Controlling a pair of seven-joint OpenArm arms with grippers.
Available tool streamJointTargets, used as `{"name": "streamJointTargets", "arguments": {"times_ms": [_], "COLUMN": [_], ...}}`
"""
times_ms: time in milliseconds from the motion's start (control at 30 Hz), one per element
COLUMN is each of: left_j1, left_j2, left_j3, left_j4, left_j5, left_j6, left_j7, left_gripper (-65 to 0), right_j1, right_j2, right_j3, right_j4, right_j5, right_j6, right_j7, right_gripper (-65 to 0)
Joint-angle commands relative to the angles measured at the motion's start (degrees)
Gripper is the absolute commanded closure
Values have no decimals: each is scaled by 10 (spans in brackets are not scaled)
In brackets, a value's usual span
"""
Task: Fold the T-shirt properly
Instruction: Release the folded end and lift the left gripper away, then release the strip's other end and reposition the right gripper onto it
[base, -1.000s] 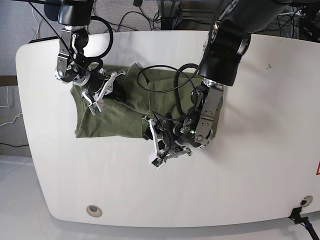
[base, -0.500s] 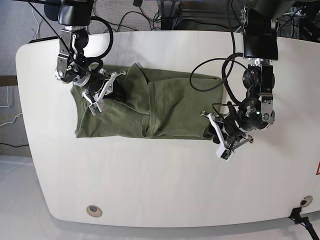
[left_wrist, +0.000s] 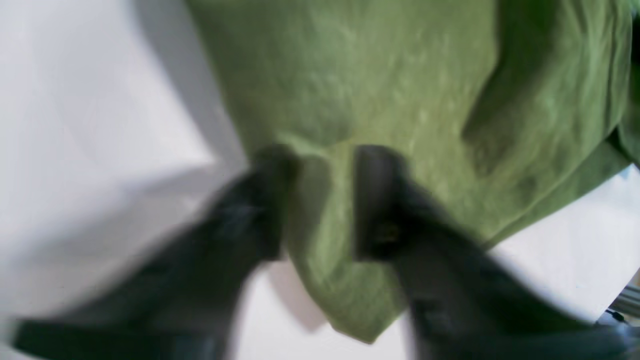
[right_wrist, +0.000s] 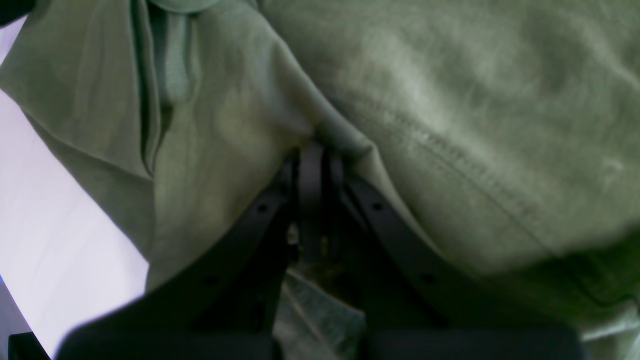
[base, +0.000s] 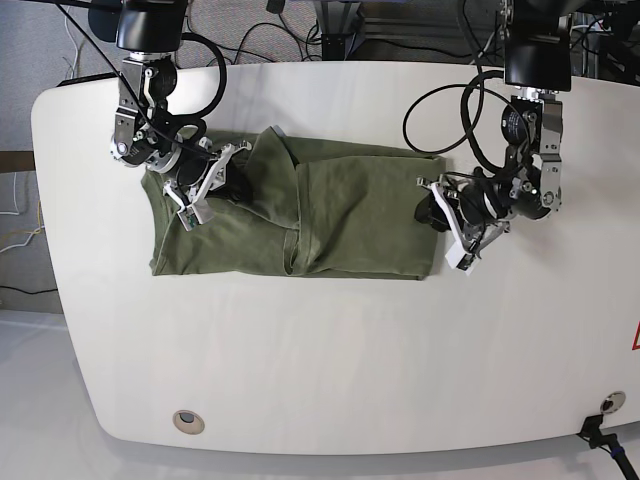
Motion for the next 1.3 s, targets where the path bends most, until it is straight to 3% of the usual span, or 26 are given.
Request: {"name": "streamJointTargets", "arguments": {"times_ms": [0,300,500,633,733,800,1000,1267], "left_j1": [-16,-25,-27,-26,-25,-25,-24,-23], "left_j2": [-3,-2,-2,-2,-3,-4,-16,-17], "left_j3": [-3,2,16,16,16,15,14,14], "left_j4": [9,-92,-155,-156,-156,-156,-155,-154], "left_j5": [-11,-10,-10,-10,-10,-10,-10,-10], "left_j6": [-3,-2,-3,-4,-4,-4,-4,-4], "left_j7": [-15,-56,-87,-87,-87,-87,-87,-87], "left_gripper": [0,0,0,0,0,0,0,0], "right_j1": [-4,-4,-5,-5,-1,21,37,36], "right_j2": [4,4,2,-11,-27,-36,-27,-16], "right_j3": [-1,-1,-2,23,124,200,345,361], "right_j4": [-4,0,66,181,232,232,154,23], "right_j5": [-41,-38,-37,1,29,28,59,123], "right_j6": [-7,-7,-7,-7,-7,-7,-7,-7], "right_j7": [-48,-48,-58,-115,-150,-174,-194,-190], "right_gripper": [0,0,0,-265,-497,-601,-616,-616]}}
